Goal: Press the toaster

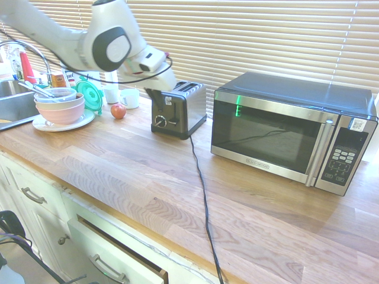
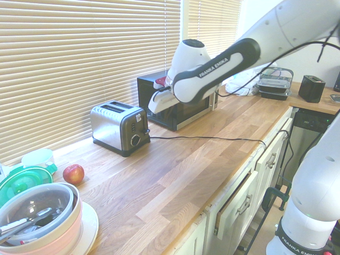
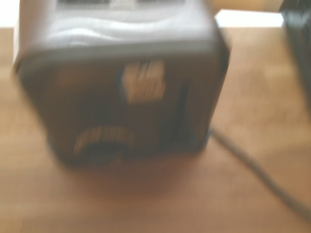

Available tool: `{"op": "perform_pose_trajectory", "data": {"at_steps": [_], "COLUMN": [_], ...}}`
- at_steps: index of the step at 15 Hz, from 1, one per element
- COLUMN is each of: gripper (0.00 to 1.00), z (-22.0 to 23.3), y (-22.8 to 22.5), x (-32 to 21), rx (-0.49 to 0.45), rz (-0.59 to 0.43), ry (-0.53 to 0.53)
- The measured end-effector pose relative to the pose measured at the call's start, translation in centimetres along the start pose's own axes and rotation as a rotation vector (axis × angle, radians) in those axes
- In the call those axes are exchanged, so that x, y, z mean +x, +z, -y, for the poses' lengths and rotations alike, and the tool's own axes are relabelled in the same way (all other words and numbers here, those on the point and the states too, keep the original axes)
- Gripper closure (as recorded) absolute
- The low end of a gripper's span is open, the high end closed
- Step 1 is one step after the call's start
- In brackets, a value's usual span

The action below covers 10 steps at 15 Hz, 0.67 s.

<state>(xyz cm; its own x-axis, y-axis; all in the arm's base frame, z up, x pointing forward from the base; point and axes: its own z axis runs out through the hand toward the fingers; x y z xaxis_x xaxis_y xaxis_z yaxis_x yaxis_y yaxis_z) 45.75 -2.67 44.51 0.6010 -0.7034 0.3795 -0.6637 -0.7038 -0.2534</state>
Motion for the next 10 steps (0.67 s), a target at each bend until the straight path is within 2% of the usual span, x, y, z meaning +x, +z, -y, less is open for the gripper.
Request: {"op": "perform_pose_trajectory", "data": {"at_steps": [4, 10], "gripper": [0.0, 0.0], "z": [-4.0, -2.5], "y": [-0.3, -2.3], "x": [-7.4, -7.8], "rx": [-0.022, -0.021], "rz": [0.019, 0.016], "ry": [-0.043, -0.046]}}
